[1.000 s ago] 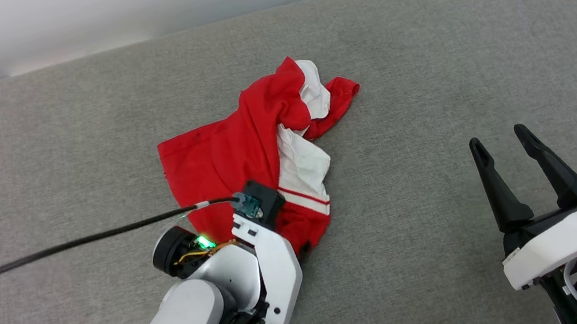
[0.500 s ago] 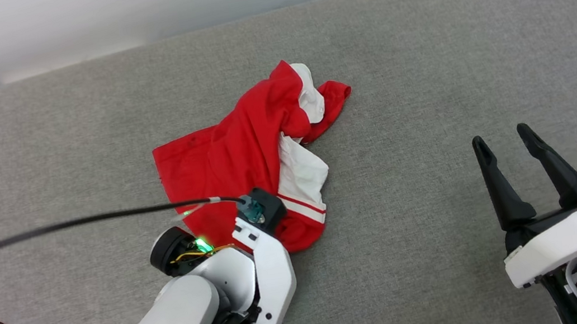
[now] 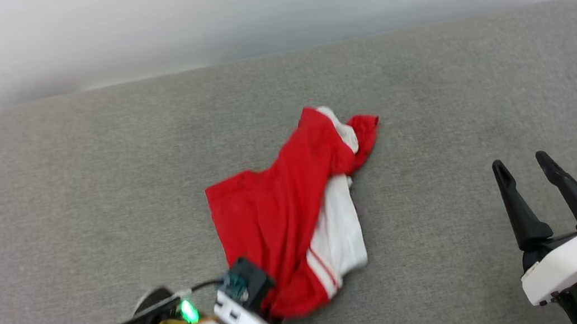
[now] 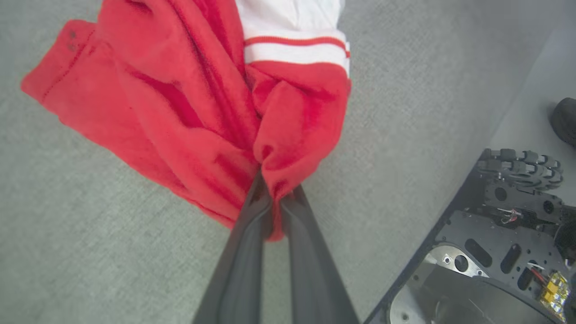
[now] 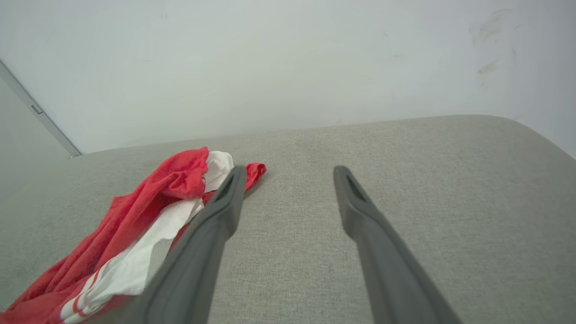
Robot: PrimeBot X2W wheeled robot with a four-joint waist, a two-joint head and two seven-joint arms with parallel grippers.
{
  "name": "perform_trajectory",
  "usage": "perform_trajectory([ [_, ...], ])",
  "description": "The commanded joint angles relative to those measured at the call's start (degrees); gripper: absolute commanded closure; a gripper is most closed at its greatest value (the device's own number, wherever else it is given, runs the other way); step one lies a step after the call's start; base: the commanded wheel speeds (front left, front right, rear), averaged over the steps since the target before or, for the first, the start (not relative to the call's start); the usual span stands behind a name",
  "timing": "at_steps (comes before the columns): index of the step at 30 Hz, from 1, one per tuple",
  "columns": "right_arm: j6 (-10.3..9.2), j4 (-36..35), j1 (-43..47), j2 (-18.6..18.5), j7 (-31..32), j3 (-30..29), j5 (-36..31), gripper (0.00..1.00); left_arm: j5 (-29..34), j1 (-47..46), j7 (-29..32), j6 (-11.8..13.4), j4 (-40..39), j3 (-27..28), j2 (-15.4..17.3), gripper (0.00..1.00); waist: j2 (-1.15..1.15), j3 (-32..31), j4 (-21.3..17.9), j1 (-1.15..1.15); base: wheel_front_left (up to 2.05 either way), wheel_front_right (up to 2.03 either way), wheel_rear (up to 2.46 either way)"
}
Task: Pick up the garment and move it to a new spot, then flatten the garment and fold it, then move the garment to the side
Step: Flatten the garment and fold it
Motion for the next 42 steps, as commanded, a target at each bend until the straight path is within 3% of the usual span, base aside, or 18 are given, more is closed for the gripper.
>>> perform_trajectory([
  [1, -0.02, -0.3, 1.1, 0.2, 0.3, -0.4, -0.1, 0.0, -0.8, 2.8, 0.8, 0.7, -1.3, -0.3, 1.3, 1.0, 0.0, -1.2, 1.3, 0.0, 0.0, 0.0, 0.0],
  [6, -0.02, -0.7, 2.0, 0.3, 0.9, -0.3, -0.2, 0.0, -3.2, 10.9, 2.6, 3.2, -1.9, -0.9, 5.0, 1.0, 0.0, -2.4, 1.9, 0.0, 0.0, 0.0, 0.0],
  [11, -0.02, -1.9, 2.4, 0.4, 1.6, 0.0, -0.7, 0.0, -5.2, 15.1, -0.6, 5.1, 1.5, 0.1, 4.2, 1.0, 0.0, -3.1, 1.6, 0.0, 0.0, 0.0, 0.0],
  [13, -0.02, -2.5, 3.0, 0.4, 1.7, -0.2, -0.9, 0.0, -6.1, 15.9, -2.7, 5.8, 2.2, 0.8, 2.6, 0.0, 0.0, -3.4, 1.6, 0.0, 0.0, 0.0, 0.0],
  [24, -0.02, -4.0, 4.7, 0.4, 3.1, -1.0, 0.2, 0.0, -5.4, 13.8, -8.6, 7.3, -3.1, 2.9, -0.5, 0.0, 0.0, -6.7, 2.4, 0.0, 0.0, 0.0, 0.0],
  [32, -0.02, -4.4, 4.3, 0.4, 3.2, -1.3, 0.9, 0.0, -0.8, 7.6, -11.7, 9.0, -6.0, 4.3, -2.5, 0.0, 0.0, -6.3, 2.0, 0.0, 0.0, 0.0, 0.0],
  [42, -0.02, -4.1, 1.8, 0.4, 2.7, -1.4, 1.4, 0.0, 3.5, -3.0, -7.3, 4.0, 2.3, -1.6, -6.4, 0.0, 0.0, -2.1, 0.0, 0.0, 0.0, 0.0, 0.0],
])
